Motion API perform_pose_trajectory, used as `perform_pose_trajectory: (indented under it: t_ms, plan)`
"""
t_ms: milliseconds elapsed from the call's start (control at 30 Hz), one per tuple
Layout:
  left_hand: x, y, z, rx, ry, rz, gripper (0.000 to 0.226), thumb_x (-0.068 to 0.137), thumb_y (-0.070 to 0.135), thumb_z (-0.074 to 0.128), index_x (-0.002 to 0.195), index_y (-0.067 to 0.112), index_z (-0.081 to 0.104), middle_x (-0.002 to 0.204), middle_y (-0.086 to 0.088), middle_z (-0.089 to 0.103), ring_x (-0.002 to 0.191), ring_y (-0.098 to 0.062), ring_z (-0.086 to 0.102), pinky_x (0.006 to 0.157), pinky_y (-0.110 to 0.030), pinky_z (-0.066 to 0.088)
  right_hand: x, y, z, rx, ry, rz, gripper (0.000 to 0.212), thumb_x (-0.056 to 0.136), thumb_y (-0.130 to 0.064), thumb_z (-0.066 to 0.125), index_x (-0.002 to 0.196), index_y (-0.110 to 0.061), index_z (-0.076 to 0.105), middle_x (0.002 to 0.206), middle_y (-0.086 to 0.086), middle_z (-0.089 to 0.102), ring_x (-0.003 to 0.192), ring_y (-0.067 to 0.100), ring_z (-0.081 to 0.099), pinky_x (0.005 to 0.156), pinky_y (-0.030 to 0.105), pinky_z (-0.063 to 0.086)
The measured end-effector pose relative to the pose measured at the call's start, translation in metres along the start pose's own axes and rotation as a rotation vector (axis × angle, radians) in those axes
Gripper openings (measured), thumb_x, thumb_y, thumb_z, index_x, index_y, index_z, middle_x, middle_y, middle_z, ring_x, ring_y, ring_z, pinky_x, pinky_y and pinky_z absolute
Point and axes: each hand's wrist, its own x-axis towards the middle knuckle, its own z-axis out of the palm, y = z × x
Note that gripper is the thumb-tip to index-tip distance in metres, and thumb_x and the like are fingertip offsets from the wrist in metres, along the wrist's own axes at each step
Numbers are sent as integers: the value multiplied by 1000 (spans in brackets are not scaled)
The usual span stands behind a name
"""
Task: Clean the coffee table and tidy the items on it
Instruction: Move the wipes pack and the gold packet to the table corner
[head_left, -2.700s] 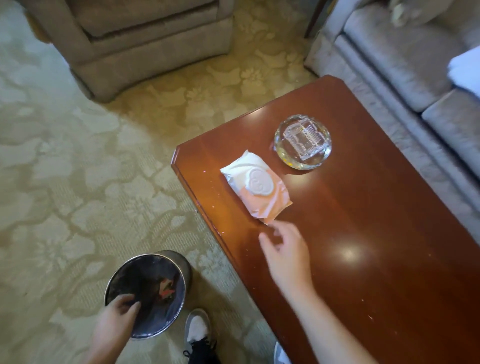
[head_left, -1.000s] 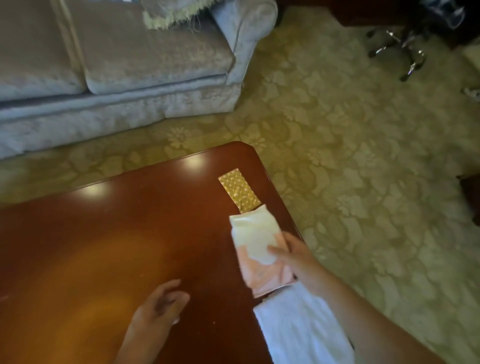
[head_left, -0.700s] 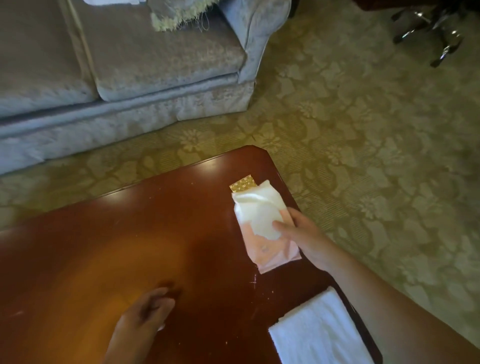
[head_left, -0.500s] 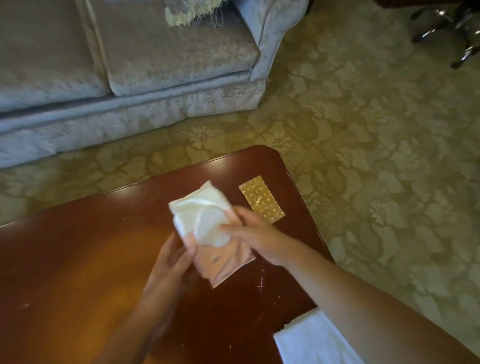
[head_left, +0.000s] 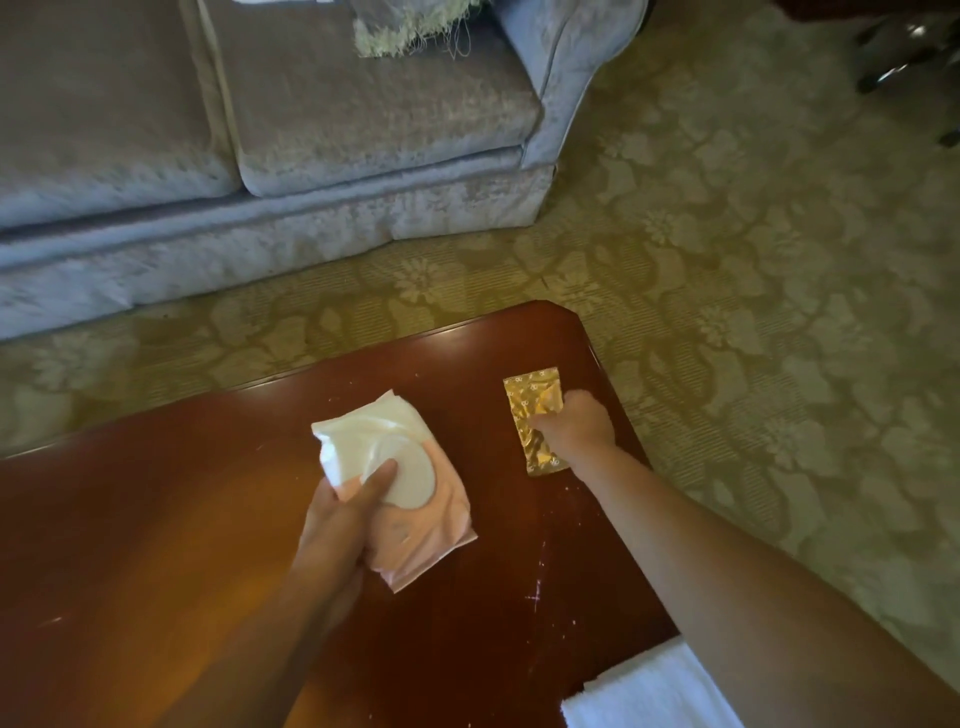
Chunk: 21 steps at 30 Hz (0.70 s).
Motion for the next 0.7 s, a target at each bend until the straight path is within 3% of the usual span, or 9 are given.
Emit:
perform_pose_trajectory:
  t_ms: [67, 200, 300, 400, 533, 600, 633, 700]
  plan:
    - [14, 8, 23, -12, -24, 11, 60, 77, 36, 85, 132, 18, 67, 118, -9, 80, 109, -31, 77, 91, -51, 63, 4, 14, -2, 247, -39, 32, 10, 98, -18, 71, 101, -9, 72, 96, 9, 75, 88, 30, 72, 70, 37, 56]
    - [51, 21, 77, 66, -99, 37, 45, 90, 29, 79, 130, 13, 68, 119, -11, 80, 110, -29, 77, 93, -48, 62, 8, 40, -31, 500, 123, -7, 12, 104, -22, 60, 94, -18, 66, 90, 4, 68, 81, 24, 64, 64, 34, 48]
    - [73, 22, 113, 151, -111, 16, 46, 96, 25, 76, 136, 11, 62, 126, -12, 76, 112, -29, 74, 99, -51, 60, 16, 50, -60, 532, 122, -53, 9, 102, -22, 63, 96, -20, 69, 91, 1, 72, 79, 20, 66, 67, 33, 49]
    - [82, 21, 137, 395, 22, 97, 57, 94, 35, 77, 143, 17, 55, 129, -4, 70, 115, -25, 69, 99, -49, 60, 26, 48, -71, 484, 15, -104, 1, 100, -19, 69, 100, -20, 70, 97, -3, 77, 82, 15, 72, 69, 29, 51]
    - [73, 22, 132, 754, 207, 295, 50, 95, 46, 71, 136, 19, 64, 119, 0, 72, 111, -25, 69, 91, -40, 57, 40, 31, -65, 399, 12, -127, 24, 98, -15, 73, 96, -35, 59, 96, -14, 68, 83, 2, 65, 62, 20, 43]
    - [64, 23, 112, 795, 209, 296, 54, 96, 50, 69, 140, 20, 63, 118, 5, 72, 114, -22, 68, 88, -33, 52, 48, 23, -59, 383, 30, -97, 20, 97, -13, 73, 98, -31, 64, 95, -9, 69, 80, 5, 64, 61, 23, 44]
    - [59, 23, 98, 802, 220, 289, 56, 96, 52, 69, 143, 21, 62, 120, 6, 71, 114, -21, 67, 88, -32, 52, 51, 20, -55, 385, 24, -69, 16, 97, -13, 73, 106, -25, 68, 97, -5, 71, 79, 9, 65, 63, 26, 47]
    - [46, 23, 67, 768, 236, 291, 54, 96, 53, 69, 142, 25, 62, 117, 10, 72, 109, -16, 68, 91, -35, 57, 52, 13, -52, 383, -16, -39, 26, 97, -11, 72, 123, -16, 71, 101, 3, 75, 80, 17, 68, 67, 32, 52]
